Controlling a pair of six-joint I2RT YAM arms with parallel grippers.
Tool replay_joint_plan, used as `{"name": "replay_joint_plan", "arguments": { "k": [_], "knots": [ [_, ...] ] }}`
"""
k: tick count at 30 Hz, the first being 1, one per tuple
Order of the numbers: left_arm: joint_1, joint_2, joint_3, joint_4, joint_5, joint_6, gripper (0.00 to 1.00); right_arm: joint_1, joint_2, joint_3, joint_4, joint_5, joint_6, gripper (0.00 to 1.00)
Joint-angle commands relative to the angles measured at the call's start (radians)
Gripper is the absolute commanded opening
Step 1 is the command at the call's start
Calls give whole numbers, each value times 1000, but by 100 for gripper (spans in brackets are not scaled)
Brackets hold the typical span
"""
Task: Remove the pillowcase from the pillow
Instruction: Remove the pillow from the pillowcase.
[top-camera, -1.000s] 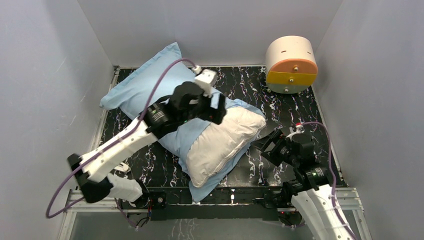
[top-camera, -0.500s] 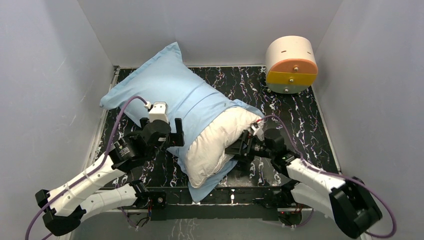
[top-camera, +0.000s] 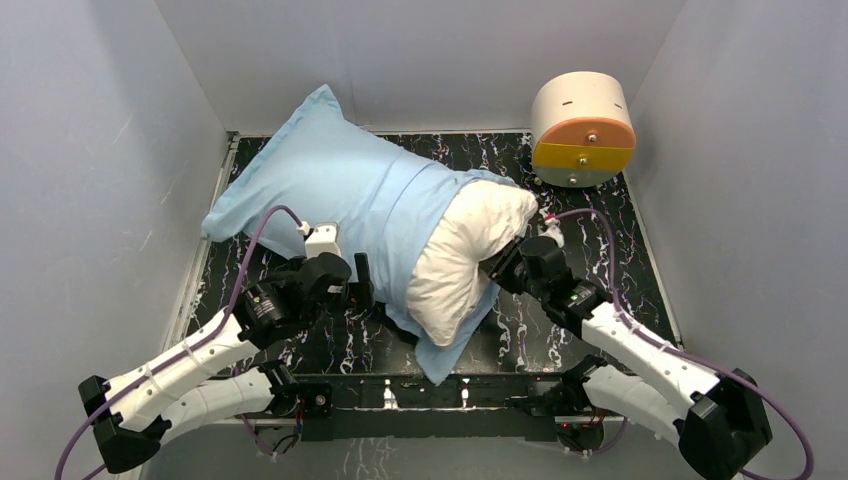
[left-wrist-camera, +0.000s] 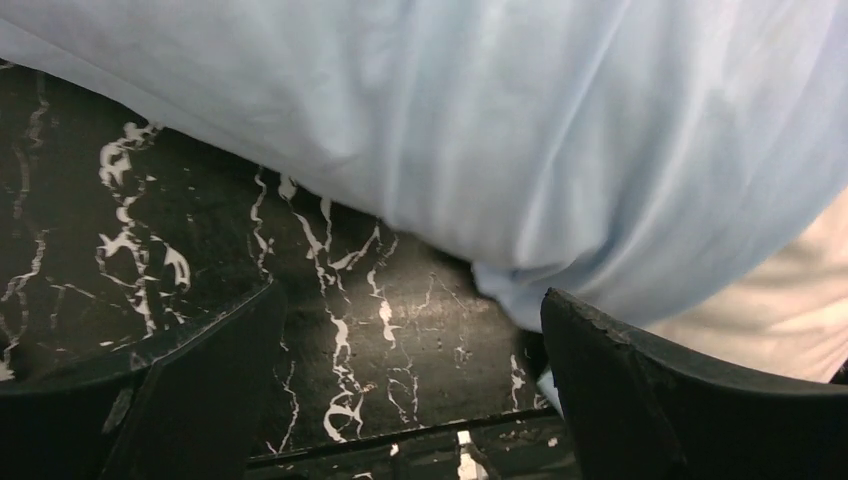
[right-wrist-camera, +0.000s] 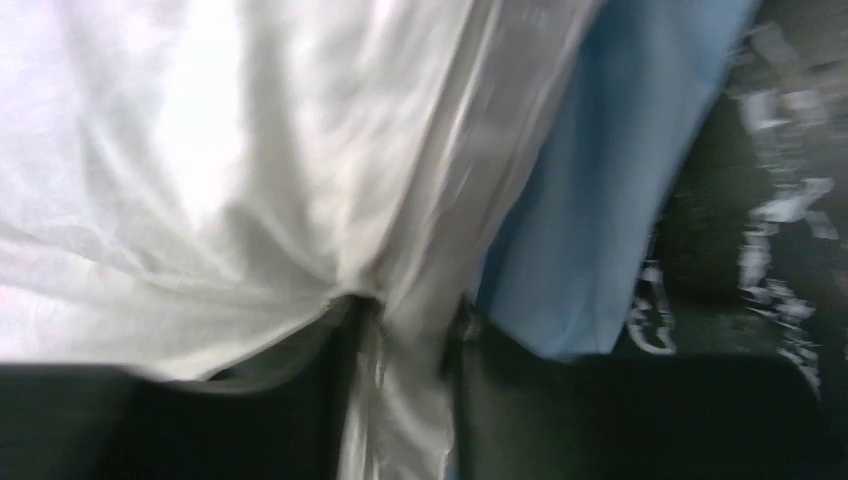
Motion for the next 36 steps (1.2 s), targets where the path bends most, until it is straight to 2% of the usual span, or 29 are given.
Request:
{"name": "replay_joint_plan", "arguments": {
  "k": [1,2,3,7,10,11,14,16,18,22,23,25,27,29,30,31,34,36],
  "knots": [
    [1,-37,-47,99,98,24,98,-15,-60,176,-406,490,-54,60],
    [1,-35,-55,116,118,26,98,-16,-67,192,-421,469,-89,72],
    [1,-30,-63,134,135,27,98,-15,-72,209,-443,434,-109,79],
    [1,-10,-98,194,199,11,98,-15,-107,221,-549,238,-66,91],
    [1,-1,-130,257,254,4,98,-15,-180,159,-550,51,-47,97],
    [1,6,-157,320,303,-10,98,-15,-267,74,-398,-224,-1,99],
    [1,-6,-201,413,364,-24,98,-14,-342,-52,-91,-476,118,99],
    [1,-18,-241,500,415,-30,98,-14,-342,-94,-16,-507,151,99],
    [1,-21,-275,584,459,-33,99,-14,-304,-94,-47,-477,122,99],
    [1,19,-315,663,482,-64,98,-9,-149,-120,90,-572,99,99],
    [1,33,-335,693,488,-65,98,-8,-121,-136,121,-569,113,96],
    [1,67,-368,756,494,-68,98,-3,-85,-155,182,-533,131,84],
    [1,109,-397,829,501,-86,98,-3,-69,-146,203,-464,141,65],
    [1,161,-427,916,508,-109,98,-3,-73,-136,201,-372,172,43],
    [1,183,-438,955,495,-119,98,-3,-80,-133,198,-336,186,29],
    [1,205,-449,992,473,-130,98,-3,-90,-130,192,-304,213,20],
    [1,265,-461,1081,387,-114,97,-3,-138,-137,186,-249,248,9],
    [3,292,-470,1163,361,-69,83,-4,-179,-134,150,-226,255,4]
  ]
}}
